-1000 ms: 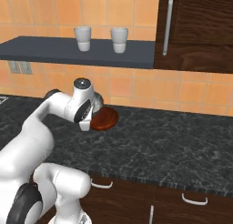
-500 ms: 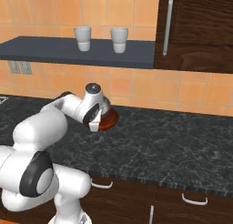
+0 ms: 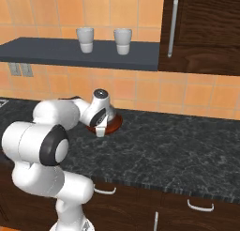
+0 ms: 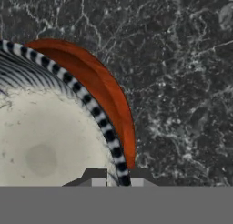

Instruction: Pick up the bowls on the counter and stack them on top of one another in the open cabinet. Place the smaller bowl on top of the larger bowl.

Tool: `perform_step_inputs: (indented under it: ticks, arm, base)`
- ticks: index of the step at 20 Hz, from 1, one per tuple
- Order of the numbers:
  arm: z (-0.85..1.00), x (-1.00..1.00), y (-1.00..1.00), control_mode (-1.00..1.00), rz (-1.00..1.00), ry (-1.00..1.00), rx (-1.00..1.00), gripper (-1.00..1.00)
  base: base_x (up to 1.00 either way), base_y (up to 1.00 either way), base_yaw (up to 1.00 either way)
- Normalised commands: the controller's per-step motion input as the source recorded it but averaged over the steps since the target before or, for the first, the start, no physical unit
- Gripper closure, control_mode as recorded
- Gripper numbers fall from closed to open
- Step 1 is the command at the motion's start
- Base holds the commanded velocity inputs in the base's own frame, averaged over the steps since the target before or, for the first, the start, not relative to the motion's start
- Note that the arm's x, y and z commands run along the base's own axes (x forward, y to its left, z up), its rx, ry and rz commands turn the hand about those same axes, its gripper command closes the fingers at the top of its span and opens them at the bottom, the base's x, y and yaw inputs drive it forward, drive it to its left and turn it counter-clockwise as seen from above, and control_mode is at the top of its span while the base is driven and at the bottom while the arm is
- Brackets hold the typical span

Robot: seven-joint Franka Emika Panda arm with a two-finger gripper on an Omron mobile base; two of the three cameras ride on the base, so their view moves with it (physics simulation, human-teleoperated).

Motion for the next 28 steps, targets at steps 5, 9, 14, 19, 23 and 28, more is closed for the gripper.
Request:
perform_step_inputs:
  ticks: [5, 9, 14, 19, 23, 28]
  arm:
    - [-0.43, 0.01, 0.00, -1.00, 0.00, 0.05, 0.00, 1.00]
    - [-0.42, 0.09, 0.00, -1.00, 0.00, 0.00, 0.00, 1.00]
    - [-0.15, 0.14, 0.00, -1.00, 0.00, 0.00, 0.00, 1.00]
    - [-0.02, 0.19, 0.00, -1.00, 0.00, -0.03, 0.00, -1.00]
    - [0.21, 0.02, 0.00, -1.00, 0.00, -0.07, 0.00, -1.00]
    - [0.40, -0.16, 0.00, -1.00, 0.02, -0.16, 0.00, -1.00]
  base:
    - [0.00, 0.00, 0.00]
    - [0.00, 0.00, 0.00]
    - [0.00, 0.00, 0.00]
    - [0.00, 0.00, 0.00]
    - [0.00, 0.00, 0.00]
    - [0.00, 0.00, 0.00]
